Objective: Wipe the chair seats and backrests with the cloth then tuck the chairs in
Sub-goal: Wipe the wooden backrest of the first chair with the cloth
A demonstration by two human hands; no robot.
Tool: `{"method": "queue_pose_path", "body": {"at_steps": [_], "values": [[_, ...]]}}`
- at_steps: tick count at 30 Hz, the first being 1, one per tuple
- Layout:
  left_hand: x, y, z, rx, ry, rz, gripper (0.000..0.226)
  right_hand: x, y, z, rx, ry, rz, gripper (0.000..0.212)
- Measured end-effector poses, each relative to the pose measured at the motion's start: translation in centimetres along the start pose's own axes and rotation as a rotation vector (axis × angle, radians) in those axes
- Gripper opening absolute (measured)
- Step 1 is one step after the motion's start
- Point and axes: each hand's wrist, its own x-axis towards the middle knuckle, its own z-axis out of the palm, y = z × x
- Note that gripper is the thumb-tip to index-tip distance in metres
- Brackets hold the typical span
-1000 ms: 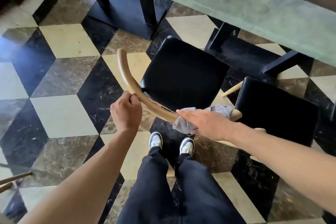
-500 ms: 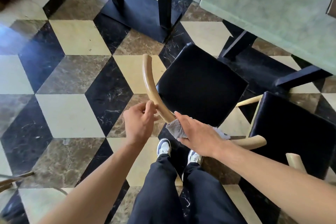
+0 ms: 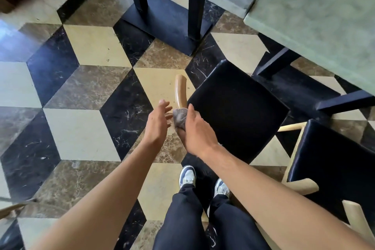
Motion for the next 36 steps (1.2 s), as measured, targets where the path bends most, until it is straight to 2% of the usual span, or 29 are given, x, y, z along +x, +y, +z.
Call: {"method": "queue_pose_path", "body": {"at_steps": [4,9,11,14,16,20,26,31,36], "values": [[-0.1,0.0,-0.4,0.003,0.052,0.007,0.062,4.8,-2.2,-0.6,0.076,0.048,0.101,0.086],[0.5,-0.6,-1.8,0.068,0.023,0.006,0.041,10.3,-3.6,-2.0,0.259,0.119,0.226,0.082],[0.7,-0.6,-2.3,0.088,0.059,0.024,0.037,11.4,-3.7,-2.7,0.363,0.181,0.236,0.07],[0.6,0.0,-2.4,0.128,0.112,0.08,0.035,11.4,-2.7,-4.0,0.628,0.401,0.299,0.044],[0.7,0.7,-2.2,0.162,0.098,0.113,0.034,10.8,-1.2,-5.0,0.809,0.44,0.358,0.04],[-0.4,2.1,0.2,0.326,0.064,0.266,0.031,6.5,3.9,-7.3,0.904,0.452,0.318,0.041],[-4.3,4.6,6.8,0.541,0.031,0.491,0.016,-2.9,10.6,-10.7,0.93,0.6,0.266,0.034],[-9.7,4.2,15.6,0.732,-0.17,0.631,0.019,-13.8,16.6,-14.1,0.887,0.835,0.324,0.034],[-18.3,1.2,25.1,0.789,-0.352,0.695,0.015,-25.8,22.8,-16.0,0.915,0.966,0.373,0.035]]}}
